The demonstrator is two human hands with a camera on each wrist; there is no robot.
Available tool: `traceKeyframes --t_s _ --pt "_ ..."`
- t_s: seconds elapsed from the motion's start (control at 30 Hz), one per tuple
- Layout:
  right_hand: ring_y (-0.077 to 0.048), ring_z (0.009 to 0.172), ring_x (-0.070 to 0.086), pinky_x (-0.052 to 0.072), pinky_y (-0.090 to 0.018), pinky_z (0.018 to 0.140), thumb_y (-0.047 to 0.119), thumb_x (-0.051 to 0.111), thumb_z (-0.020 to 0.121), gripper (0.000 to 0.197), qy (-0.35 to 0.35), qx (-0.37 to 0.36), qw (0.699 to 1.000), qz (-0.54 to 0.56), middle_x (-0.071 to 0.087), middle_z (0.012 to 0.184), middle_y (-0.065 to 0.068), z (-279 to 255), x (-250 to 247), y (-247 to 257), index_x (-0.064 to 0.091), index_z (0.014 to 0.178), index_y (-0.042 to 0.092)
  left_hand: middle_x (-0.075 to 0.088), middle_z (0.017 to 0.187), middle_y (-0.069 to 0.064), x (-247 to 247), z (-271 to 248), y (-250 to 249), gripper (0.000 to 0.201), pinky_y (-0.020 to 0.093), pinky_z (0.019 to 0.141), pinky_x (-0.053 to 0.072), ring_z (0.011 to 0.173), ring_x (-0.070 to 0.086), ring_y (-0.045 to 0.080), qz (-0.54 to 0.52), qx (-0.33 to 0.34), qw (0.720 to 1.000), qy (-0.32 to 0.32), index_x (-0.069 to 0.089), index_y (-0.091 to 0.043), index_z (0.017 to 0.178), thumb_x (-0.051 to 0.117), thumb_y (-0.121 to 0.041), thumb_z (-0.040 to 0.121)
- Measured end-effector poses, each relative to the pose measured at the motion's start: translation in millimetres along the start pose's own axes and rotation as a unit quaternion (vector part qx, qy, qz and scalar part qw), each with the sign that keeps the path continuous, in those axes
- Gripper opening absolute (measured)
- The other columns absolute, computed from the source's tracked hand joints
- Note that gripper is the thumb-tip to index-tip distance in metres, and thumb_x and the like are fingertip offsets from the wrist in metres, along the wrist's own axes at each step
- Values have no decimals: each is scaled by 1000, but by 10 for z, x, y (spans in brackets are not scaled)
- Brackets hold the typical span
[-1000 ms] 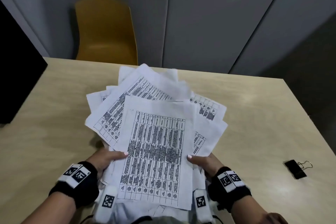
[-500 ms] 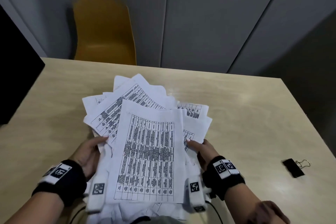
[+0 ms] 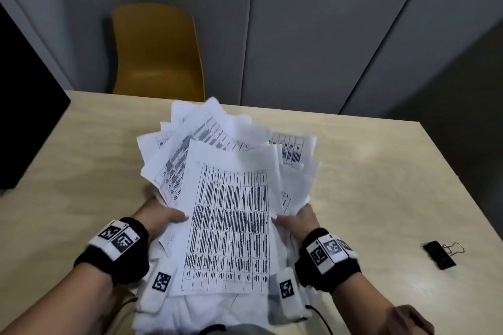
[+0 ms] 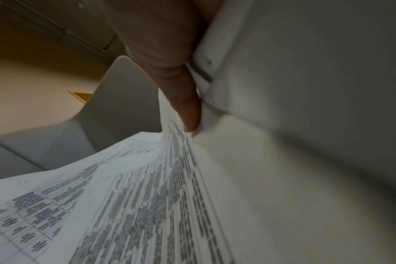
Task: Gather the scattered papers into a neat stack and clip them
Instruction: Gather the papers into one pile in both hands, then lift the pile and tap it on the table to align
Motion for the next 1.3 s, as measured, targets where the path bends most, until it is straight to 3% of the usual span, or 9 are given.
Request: traceKeyframes --t_s 0.17,0.3,0.5,0.57,0.77,0.93,1.07,1.17,1.3 --pt "-24 84 66 54 -30 72 2 73 74 39 -38 -134 984 107 66 94 -12 -152 -279 757 53 108 1 59 68 17 -166 -199 -576 27 32 70 48 56 54 28 -52 78 995 -32 58 0 65 73 -18 76" --pt "9 60 63 50 -8 57 -4 71 74 34 -55 -254 945 201 64 83 4 -444 -497 1327 58 105 2 74 91 8 -133 -356 -951 49 47 84 53 77 71 25 -104 105 988 44 71 -17 94 79 -47 57" --pt "-16 62 68 56 -27 60 36 91 41 73 4 -215 941 262 71 66 1 -465 -462 1110 63 97 -1 69 113 6 -371 -346 -647 85 51 95 47 103 64 30 -86 104 990 31 70 -20 104 87 -60 31" --pt "-13 61 69 55 -24 56 8 81 64 51 19 -201 936 290 72 66 1 -469 -347 997 57 107 -3 69 107 -2 -227 -305 -545 93 42 92 48 105 64 25 -76 123 988 50 70 -22 106 85 -65 25" --pt "0 33 54 41 -10 36 -12 60 80 23 11 -142 935 324 59 39 5 -473 -214 876 49 96 -1 66 112 10 -165 -501 -802 43 32 92 41 101 62 24 -179 222 956 -64 60 -6 116 73 -13 76" --pt "-22 54 61 50 -24 56 16 84 54 29 -31 -248 922 294 66 50 5 -563 -479 1269 62 69 8 67 101 6 -155 -470 -970 56 39 90 48 94 65 27 -197 192 961 0 67 -18 97 80 -51 53" --pt "-3 46 62 47 -12 47 1 76 62 32 -11 -259 929 262 67 49 7 -547 -532 1295 59 87 -5 70 99 -10 -146 -616 -1298 66 33 92 45 101 63 13 -155 309 937 50 66 -32 94 82 -62 38" --pt "-4 58 61 45 -10 56 12 79 69 15 -15 -201 971 128 67 58 7 -441 -412 1039 65 73 9 71 95 -26 -64 -502 -1047 59 19 85 52 99 63 -6 -155 319 933 62 64 -21 113 84 -32 58" --pt "-20 93 54 44 -27 81 25 68 81 16 -36 -143 984 96 62 100 -4 -369 -359 852 70 93 14 59 130 1 44 -437 -996 64 38 102 44 121 54 27 -79 346 935 0 57 -26 123 75 -45 64"
Point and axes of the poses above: each hand's wrist, its own z-axis towards the middle knuckle, its own x-axis out of the palm, y = z × x, the point moved 10 cm from there along z, towards the middle knuckle
